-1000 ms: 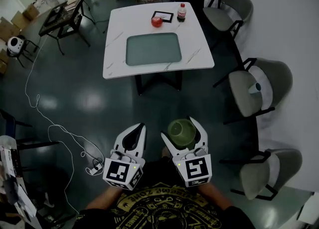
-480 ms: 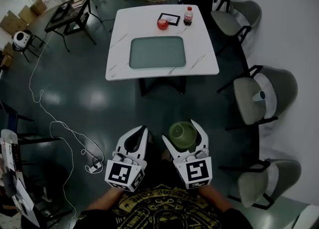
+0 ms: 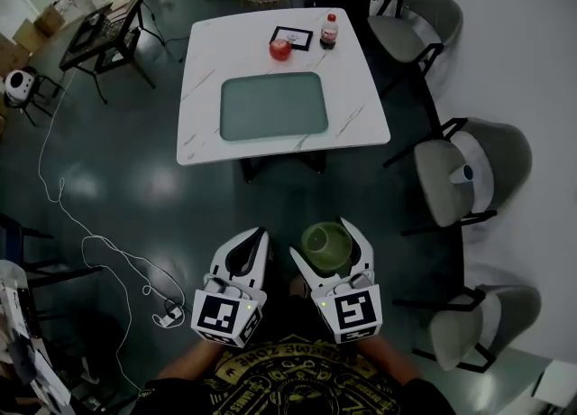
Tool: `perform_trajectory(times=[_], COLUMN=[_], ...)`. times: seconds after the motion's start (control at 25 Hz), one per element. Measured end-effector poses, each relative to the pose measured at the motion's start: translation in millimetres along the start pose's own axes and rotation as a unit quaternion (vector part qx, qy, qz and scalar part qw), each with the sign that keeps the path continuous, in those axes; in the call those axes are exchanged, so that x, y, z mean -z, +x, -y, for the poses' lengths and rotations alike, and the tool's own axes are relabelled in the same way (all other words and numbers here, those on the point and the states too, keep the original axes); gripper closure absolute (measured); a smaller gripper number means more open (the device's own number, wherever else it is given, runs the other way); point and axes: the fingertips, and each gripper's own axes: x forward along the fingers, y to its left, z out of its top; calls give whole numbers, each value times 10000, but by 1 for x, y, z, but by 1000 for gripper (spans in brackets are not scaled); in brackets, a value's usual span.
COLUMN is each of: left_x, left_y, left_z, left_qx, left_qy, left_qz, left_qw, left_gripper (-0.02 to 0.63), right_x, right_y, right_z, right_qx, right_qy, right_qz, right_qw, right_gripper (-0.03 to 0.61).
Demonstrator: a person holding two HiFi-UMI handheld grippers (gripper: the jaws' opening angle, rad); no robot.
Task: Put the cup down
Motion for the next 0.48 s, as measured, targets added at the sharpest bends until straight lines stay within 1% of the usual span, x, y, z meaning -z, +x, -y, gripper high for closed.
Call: perform_trajectory(times=[0.2, 0.36, 0.48], left_x=[-12, -21, -26], left_y=[28, 48, 63], left_z=[-29, -56, -74], left_qx=[98, 170, 242], left_qy=[-4, 12, -9], left_qz=[-67, -138, -129], left_qw=[9999, 9998, 9996], left_gripper=[604, 604, 604], right_x=[-13, -21, -29], right_y=[34, 64, 84], right_z=[10, 16, 21], right_qx=[82, 230, 318], right_qy=[10, 81, 46], right_qz=[-75, -111, -151], right_qw=[9999, 9996, 9994], right_gripper=[192, 192, 192])
